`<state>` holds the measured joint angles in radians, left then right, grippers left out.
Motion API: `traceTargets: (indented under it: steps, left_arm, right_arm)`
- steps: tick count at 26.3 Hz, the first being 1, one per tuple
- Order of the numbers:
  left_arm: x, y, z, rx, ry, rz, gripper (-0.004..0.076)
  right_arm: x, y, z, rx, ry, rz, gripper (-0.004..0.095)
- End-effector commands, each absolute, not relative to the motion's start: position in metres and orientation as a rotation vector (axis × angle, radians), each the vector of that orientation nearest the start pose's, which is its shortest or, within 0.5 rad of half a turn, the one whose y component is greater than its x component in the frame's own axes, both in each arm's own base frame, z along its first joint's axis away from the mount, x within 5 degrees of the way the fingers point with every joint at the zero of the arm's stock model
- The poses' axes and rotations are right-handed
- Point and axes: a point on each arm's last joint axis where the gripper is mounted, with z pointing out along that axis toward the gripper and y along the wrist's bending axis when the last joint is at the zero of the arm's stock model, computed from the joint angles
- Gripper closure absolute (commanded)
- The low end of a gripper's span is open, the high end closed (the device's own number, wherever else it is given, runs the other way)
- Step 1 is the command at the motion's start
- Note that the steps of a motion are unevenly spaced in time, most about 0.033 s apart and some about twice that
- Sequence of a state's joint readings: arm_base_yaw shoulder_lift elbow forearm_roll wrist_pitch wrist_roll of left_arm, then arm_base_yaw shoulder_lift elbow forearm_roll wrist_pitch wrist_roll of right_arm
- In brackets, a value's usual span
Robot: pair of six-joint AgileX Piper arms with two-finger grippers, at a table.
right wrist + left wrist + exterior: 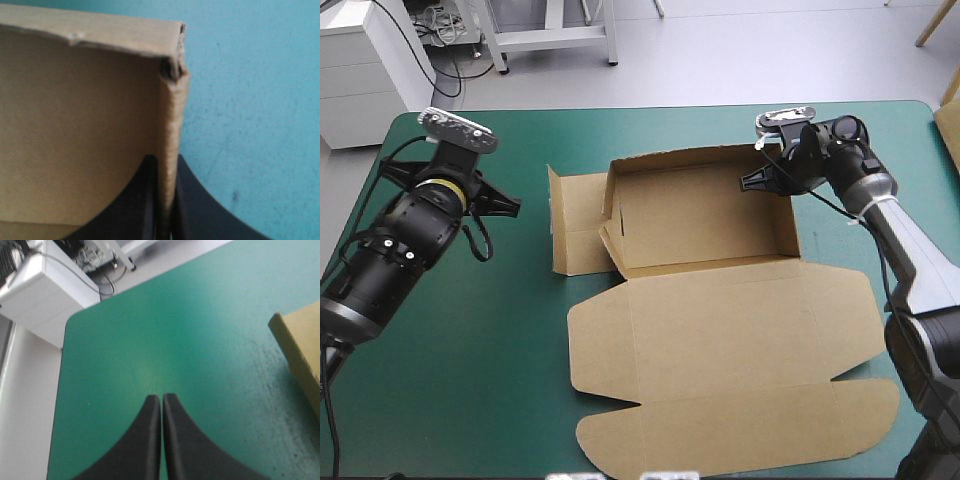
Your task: Fold the box
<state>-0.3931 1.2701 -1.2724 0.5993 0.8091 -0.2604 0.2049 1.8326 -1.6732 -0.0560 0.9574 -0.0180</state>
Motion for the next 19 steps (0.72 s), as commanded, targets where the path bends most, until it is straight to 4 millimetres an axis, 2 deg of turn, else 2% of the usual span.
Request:
traceTargets:
  steps: [1,4,10,19]
  left_arm:
    - [0.26,-0.042,0.412,0.309,2.117,0.269,0.0724]
    - [0.262,-0.027,0.408,0.264,2.167,0.193,0.0724]
    - [0.262,-0.013,0.405,0.221,2.211,0.127,0.0724]
    - [0.273,0.004,0.386,0.142,2.342,0.133,0.0724]
  right_arm:
    - [0.404,0.082,0.323,-0.408,2.577,-0.009,0.0908]
    - [0.408,0.08,0.34,-0.421,2.512,-0.067,0.0807]
    - [0.41,0.079,0.357,-0.39,2.461,-0.07,0.0415]
    - [0.398,0.076,0.388,-0.375,2.437,-0.08,0.0405]
